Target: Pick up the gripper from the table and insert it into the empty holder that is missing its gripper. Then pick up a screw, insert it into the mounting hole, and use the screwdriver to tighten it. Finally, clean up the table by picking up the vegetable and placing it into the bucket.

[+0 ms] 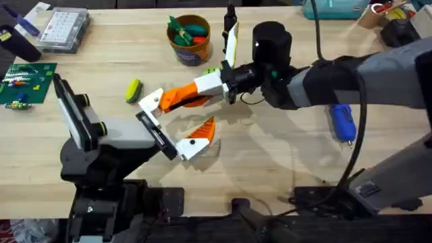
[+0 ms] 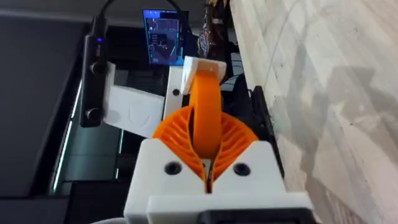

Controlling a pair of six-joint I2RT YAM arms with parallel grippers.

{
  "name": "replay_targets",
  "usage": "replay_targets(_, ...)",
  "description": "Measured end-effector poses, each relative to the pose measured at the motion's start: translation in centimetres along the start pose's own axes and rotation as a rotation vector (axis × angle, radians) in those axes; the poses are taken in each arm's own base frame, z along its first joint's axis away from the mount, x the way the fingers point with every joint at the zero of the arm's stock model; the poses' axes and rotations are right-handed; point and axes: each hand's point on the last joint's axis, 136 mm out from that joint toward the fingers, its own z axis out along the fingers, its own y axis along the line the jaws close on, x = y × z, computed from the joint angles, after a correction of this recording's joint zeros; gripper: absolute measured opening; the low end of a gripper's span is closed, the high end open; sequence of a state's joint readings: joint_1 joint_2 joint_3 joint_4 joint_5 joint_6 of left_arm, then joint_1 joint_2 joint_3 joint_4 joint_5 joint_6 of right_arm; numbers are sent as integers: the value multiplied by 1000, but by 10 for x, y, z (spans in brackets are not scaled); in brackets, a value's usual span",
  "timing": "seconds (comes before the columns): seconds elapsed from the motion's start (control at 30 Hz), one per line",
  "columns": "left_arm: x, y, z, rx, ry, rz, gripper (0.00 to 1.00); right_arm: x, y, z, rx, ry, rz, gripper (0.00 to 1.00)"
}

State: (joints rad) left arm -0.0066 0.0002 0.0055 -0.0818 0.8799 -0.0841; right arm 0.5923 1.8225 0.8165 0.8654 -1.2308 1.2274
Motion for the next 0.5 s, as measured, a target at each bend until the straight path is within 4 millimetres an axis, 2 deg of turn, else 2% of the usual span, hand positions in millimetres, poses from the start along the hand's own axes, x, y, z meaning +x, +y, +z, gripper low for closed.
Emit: replay_targets(0.5,-1,2,0,-12,-2,2,986,3,1,2,-5,16,-3,20)
